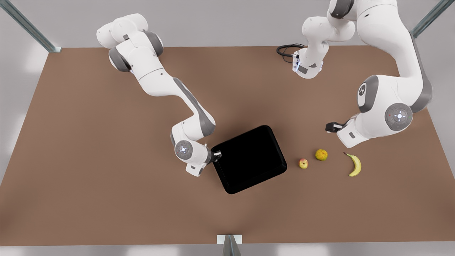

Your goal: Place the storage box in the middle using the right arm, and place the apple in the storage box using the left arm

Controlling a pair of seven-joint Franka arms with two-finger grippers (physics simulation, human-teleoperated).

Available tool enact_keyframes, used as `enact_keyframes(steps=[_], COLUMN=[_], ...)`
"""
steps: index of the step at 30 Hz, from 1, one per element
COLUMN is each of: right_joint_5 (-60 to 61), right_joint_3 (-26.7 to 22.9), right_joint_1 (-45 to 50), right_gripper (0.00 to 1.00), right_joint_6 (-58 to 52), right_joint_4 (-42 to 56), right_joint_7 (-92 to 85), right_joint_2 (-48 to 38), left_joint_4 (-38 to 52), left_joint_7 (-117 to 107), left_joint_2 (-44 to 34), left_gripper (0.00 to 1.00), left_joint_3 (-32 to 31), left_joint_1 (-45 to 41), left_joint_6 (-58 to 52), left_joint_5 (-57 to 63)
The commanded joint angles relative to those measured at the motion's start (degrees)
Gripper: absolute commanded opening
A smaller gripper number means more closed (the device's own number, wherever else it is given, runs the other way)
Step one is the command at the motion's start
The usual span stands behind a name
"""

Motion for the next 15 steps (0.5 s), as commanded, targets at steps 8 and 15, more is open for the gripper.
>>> enact_keyframes(steps=[8, 15], right_joint_5=[0.49, -8.90], right_joint_3=[0.30, -0.23], right_joint_1=[-1.75, -28.90], right_gripper=[1.00, 1.00], right_joint_6=[-6.18, -49.69], right_joint_4=[0.15, 2.52], right_joint_7=[8.78, 7.11], right_joint_2=[-6.39, -18.87], left_joint_4=[-5.70, -14.41], left_joint_7=[-5.67, -5.67], left_joint_2=[10.66, 14.70], left_gripper=[1.00, 1.00], left_joint_3=[-0.07, -0.16], left_joint_1=[-2.41, -4.78], left_joint_6=[23.97, 40.67], left_joint_5=[-0.26, -0.43])
